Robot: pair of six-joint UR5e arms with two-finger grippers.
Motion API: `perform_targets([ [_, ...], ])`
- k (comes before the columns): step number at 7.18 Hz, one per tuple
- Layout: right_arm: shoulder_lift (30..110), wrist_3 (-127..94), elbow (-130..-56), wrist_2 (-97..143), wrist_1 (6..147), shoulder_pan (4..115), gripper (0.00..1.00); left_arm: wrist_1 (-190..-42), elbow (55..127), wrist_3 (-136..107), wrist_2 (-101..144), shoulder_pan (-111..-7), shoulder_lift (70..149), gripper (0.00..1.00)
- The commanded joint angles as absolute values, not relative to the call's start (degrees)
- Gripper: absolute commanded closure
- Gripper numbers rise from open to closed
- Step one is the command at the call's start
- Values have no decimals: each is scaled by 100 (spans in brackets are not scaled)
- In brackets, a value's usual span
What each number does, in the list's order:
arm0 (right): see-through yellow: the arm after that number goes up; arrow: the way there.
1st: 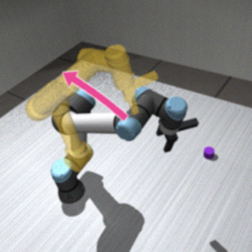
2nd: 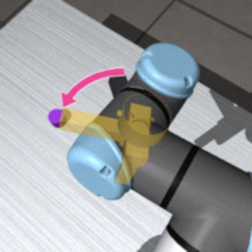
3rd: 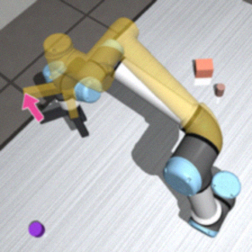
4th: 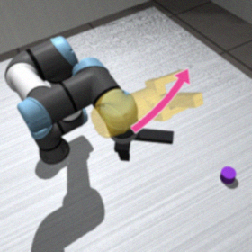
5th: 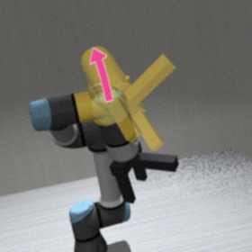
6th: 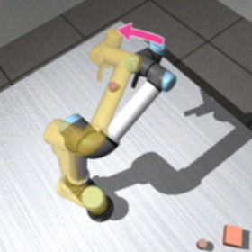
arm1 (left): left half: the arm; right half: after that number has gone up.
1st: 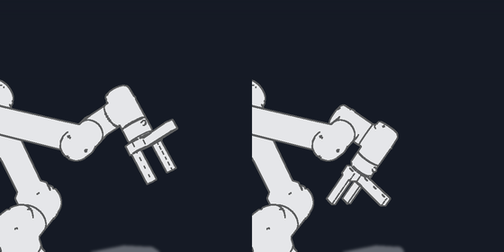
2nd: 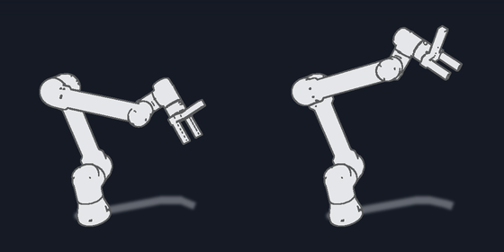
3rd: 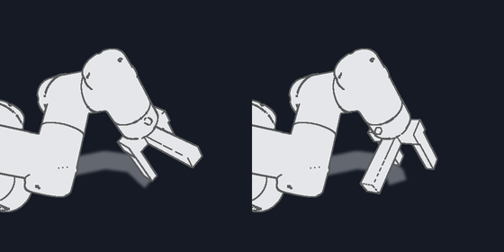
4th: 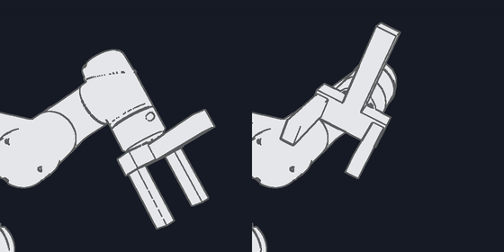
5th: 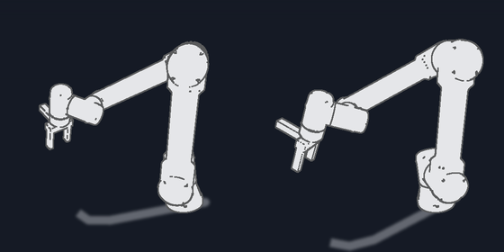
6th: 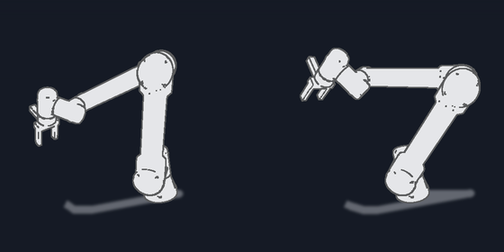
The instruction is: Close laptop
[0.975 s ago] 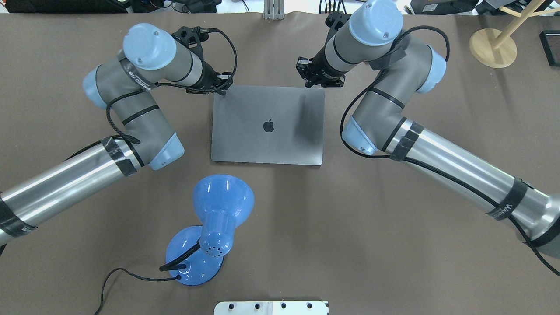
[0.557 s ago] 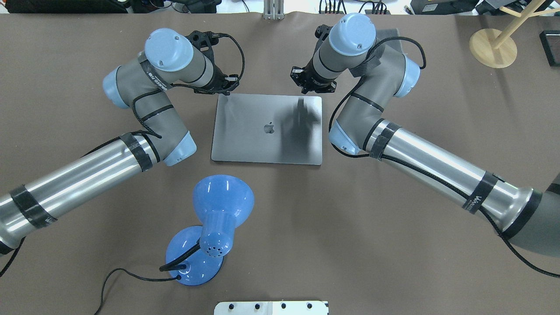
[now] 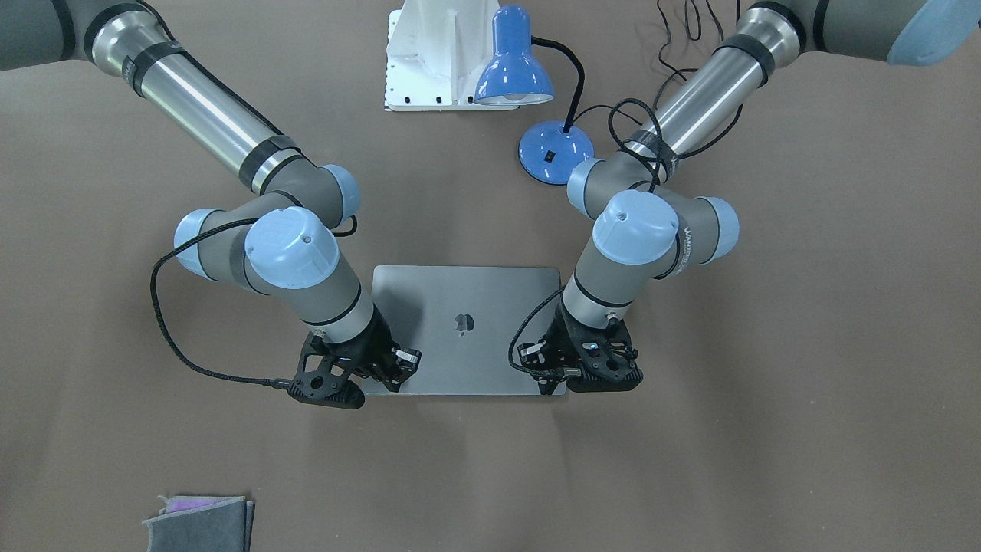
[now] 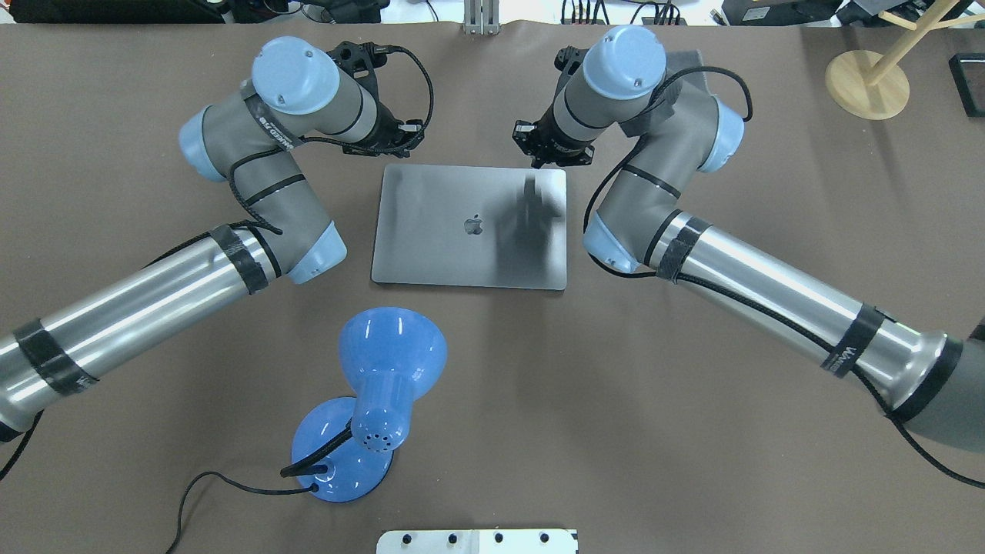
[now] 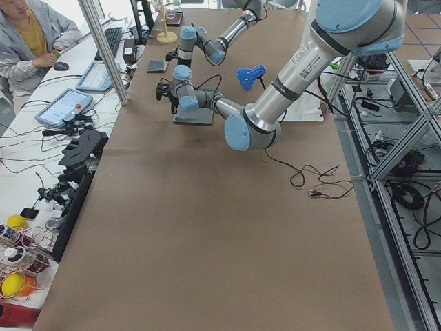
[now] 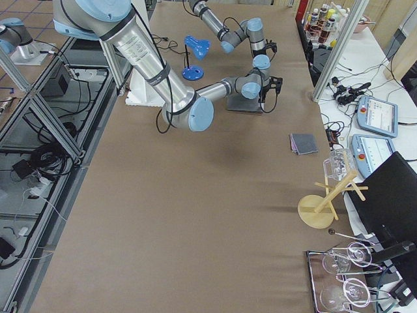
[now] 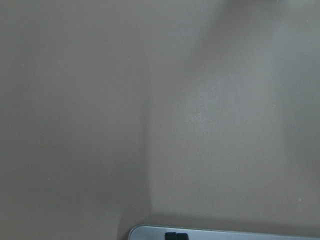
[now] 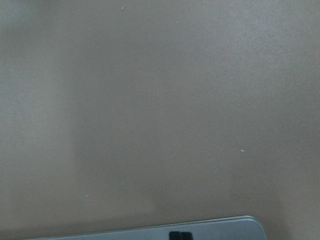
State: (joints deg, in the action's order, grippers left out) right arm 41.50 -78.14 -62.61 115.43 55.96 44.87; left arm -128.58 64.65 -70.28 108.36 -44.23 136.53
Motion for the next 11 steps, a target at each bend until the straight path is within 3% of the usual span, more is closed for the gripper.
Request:
perform_targets([
  [1, 4934, -7395, -7272, 12520, 5809, 5252, 0, -12222, 7806, -6396, 11760, -5014, 12601, 2],
  [3, 6260, -6098, -8405, 13547, 6211, 6419, 0, -10861, 9597, -3890, 12269, -5973, 10970, 2],
  [4, 7171, -5290, -9072, 13614, 6449, 6738, 0, -10489, 9954, -2710, 12478, -6499, 10255, 2],
  [5, 8146, -4038, -9401, 13623, 6495, 7141, 0, -10459, 9993, -1785, 13098, -7087, 9543, 2],
  [7, 9207, -1934, -9308, 13623, 6643, 7881, 0, -10424, 9914, -305, 13324, -7985, 8669, 2],
  [9, 9256, 505, -8862, 13571, 7895, 8802, 0, -10276, 9434, 96, 13385, -8891, 8490, 2],
  [11, 9044, 1107, -8789, 13544, 8489, 9096, 0, -10257, 8975, 842, 13666, -9316, 8534, 2],
])
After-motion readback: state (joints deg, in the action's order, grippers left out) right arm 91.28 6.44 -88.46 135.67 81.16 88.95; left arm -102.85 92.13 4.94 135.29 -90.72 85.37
